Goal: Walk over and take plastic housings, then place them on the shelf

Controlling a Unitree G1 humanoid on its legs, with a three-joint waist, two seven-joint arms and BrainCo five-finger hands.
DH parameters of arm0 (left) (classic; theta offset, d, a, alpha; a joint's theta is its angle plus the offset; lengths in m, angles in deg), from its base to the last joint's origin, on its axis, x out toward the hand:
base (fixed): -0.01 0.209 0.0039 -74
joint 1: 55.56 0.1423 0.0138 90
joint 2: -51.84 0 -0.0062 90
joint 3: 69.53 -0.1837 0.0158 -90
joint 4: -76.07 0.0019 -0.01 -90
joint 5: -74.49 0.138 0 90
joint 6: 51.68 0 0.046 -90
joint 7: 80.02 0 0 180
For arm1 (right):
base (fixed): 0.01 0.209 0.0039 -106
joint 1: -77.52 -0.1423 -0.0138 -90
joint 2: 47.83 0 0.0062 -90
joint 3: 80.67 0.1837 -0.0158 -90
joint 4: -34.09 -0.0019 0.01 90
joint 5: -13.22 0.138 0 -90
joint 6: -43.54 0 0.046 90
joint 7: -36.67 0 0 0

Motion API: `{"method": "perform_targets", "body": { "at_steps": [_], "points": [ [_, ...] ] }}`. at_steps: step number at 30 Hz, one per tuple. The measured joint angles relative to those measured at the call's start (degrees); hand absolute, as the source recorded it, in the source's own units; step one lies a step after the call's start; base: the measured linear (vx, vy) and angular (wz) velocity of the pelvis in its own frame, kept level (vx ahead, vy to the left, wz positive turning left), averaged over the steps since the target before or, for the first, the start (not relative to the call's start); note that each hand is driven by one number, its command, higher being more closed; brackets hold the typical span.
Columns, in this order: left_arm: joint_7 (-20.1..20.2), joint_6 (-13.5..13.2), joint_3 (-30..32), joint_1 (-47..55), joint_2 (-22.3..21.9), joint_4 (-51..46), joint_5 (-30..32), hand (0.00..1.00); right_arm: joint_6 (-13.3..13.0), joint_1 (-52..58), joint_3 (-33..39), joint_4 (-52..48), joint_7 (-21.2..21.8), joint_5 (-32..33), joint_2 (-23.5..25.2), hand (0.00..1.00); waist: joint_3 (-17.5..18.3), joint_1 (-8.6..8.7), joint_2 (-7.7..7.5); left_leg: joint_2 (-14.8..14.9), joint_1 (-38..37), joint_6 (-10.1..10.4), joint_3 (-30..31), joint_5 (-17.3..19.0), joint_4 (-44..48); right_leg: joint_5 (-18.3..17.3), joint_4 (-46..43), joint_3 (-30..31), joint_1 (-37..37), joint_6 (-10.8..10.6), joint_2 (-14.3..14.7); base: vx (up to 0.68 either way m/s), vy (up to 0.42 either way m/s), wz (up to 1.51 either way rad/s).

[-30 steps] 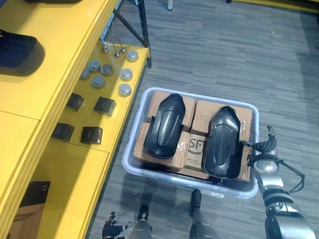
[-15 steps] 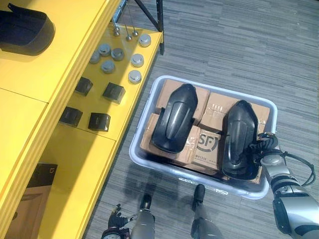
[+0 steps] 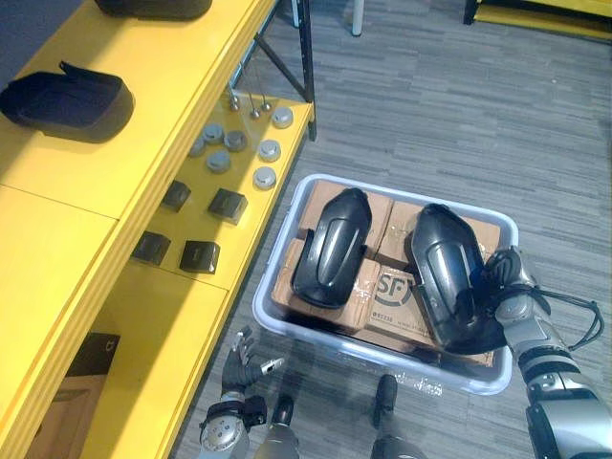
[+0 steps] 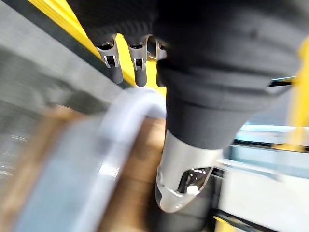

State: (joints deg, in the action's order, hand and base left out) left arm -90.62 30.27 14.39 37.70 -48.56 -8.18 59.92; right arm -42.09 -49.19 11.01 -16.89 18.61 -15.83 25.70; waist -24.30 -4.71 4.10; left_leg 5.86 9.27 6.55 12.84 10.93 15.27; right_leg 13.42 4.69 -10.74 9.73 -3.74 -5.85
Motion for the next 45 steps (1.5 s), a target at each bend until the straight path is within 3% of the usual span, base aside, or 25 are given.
{"method": "perform_targets", "body": {
  "at_steps": [3, 8, 10, 15, 22, 35, 45],
  "points": [
    [1.10, 0.03, -0.69, -0.44, 0.20, -4.79, -2.42, 0.00, -0.02, 3.44, -0.09, -5.85, -0.40, -3.06, 2.51, 1.00, 3.08, 0.70, 0.02, 0.13, -3.50, 0.01, 0.07, -1.12, -2.42, -0.57, 0.03, -0.73, -2.35, 0.07, -0.21, 0.11, -0.008, 0.09],
    [2.36, 0.57, -7.66, -4.98, 1.85, -6.23, -9.86, 0.00, -0.03, 7.16, -1.10, -12.72, -0.43, -7.59, 6.03, 1.00, 9.99, 0.93, -0.09, -0.01, -6.07, -0.13, 0.24, -2.52, -5.22, -1.27, 0.08, -1.32, -4.14, -0.18, -0.77, 0.03, -0.002, 0.08],
    [2.52, 0.81, -11.02, -7.70, 2.03, -5.48, -13.42, 0.00, -0.01, 7.17, -2.19, -13.95, -0.61, -8.44, 6.48, 1.00, 10.77, 1.09, -0.13, -0.04, -6.88, -0.03, 0.67, -2.92, -5.68, -1.28, 0.11, -1.75, -5.10, -0.17, -0.89, -0.06, -0.013, 0.12],
    [1.64, 1.68, -17.63, -14.66, 0.21, 4.34, -18.51, 0.00, 0.97, 7.18, -3.85, -20.81, -2.71, -8.55, 13.46, 1.00, 14.20, 2.30, -0.49, 0.16, -7.49, 0.13, 1.12, -3.48, -6.87, -1.53, 0.19, -2.57, -5.76, -0.41, -0.95, -0.09, -0.022, 0.07],
    [-3.62, 2.09, -20.92, -17.38, -3.31, 11.29, -21.52, 0.00, 1.40, 7.19, -8.45, -25.66, -7.45, -8.51, 21.22, 1.00, 15.86, 2.52, -2.14, 0.56, -8.37, 0.24, -0.43, -3.60, -7.42, -1.24, 0.32, -1.09, -5.58, -0.16, -0.60, -0.01, -0.001, -0.10],
    [-9.91, 0.31, -21.90, -21.17, -4.50, 15.91, -24.71, 0.00, 1.40, 7.26, -15.87, -27.10, -10.97, -7.18, 27.20, 1.00, 17.59, 2.54, -3.92, 1.13, -10.20, 0.30, -3.67, -3.62, -8.69, -0.66, 0.19, 1.47, -4.94, 0.37, -0.03, 0.06, 0.019, -0.12],
    [-16.55, -4.73, -15.55, -23.49, -6.25, 16.13, -27.33, 0.00, 0.55, 9.94, -22.77, -28.35, -12.32, -4.16, 30.71, 1.00, 18.30, 3.78, -5.07, 1.61, -11.26, 0.61, -4.93, -3.37, -8.59, -0.34, 0.38, 2.71, -5.38, 0.56, 0.58, -0.02, 0.000, -0.07]
  ]
}}
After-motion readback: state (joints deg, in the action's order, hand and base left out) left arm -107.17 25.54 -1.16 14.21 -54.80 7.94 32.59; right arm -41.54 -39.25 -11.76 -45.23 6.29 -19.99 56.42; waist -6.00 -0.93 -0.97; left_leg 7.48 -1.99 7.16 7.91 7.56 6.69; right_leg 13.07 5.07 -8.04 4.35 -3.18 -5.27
